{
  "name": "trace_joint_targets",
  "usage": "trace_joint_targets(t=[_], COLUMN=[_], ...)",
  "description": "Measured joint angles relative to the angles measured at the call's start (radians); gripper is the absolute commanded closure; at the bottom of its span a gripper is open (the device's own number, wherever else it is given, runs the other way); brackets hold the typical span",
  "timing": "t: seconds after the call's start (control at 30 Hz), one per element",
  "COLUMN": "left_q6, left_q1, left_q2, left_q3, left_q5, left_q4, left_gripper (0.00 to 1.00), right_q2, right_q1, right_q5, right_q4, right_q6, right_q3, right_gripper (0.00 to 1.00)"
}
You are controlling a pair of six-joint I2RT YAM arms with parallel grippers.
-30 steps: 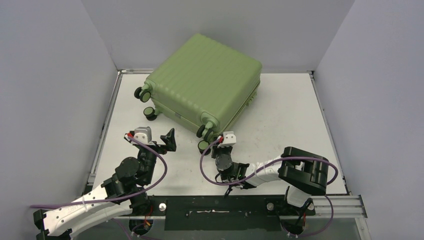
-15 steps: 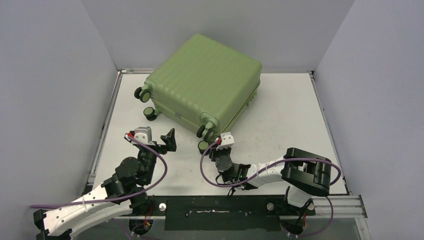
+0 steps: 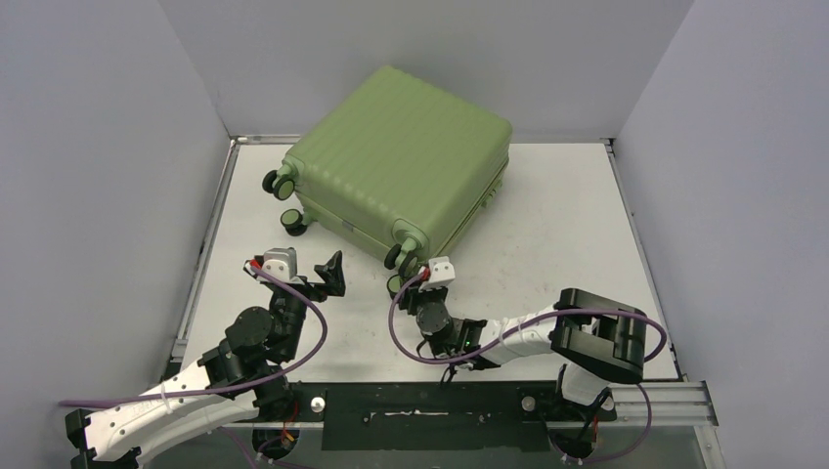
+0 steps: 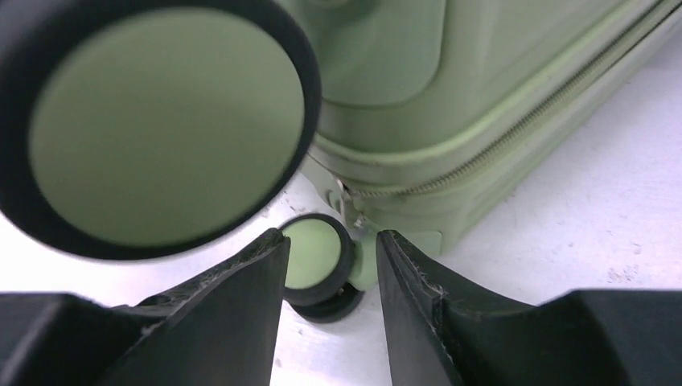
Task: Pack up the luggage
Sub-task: Zip the luggage at the center of the board.
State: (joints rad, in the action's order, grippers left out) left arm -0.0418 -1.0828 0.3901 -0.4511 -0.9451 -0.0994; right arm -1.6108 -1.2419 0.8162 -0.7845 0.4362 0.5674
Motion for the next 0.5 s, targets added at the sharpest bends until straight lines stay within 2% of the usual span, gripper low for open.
trace_joint_targets(t=[0.2,0.5], left_q6=[-0.002,-0.006], left_q1=[0.000,0.000], left_q2=[0.000,0.000], left_q3=[0.000,0.000], left_q5=[0.000,0.000], left_q4=[0.003,0.015], left_gripper=[0.03,0.03], right_q2=[-0.023,-0.096], right_q1=[0.021,0.039], right_q5=[-0.004,0.042], right_q4=[0.056,0.283], right_q6=[0.054,0.225], right_q3=[0.068,0.213], right_gripper=[0.64,0.71])
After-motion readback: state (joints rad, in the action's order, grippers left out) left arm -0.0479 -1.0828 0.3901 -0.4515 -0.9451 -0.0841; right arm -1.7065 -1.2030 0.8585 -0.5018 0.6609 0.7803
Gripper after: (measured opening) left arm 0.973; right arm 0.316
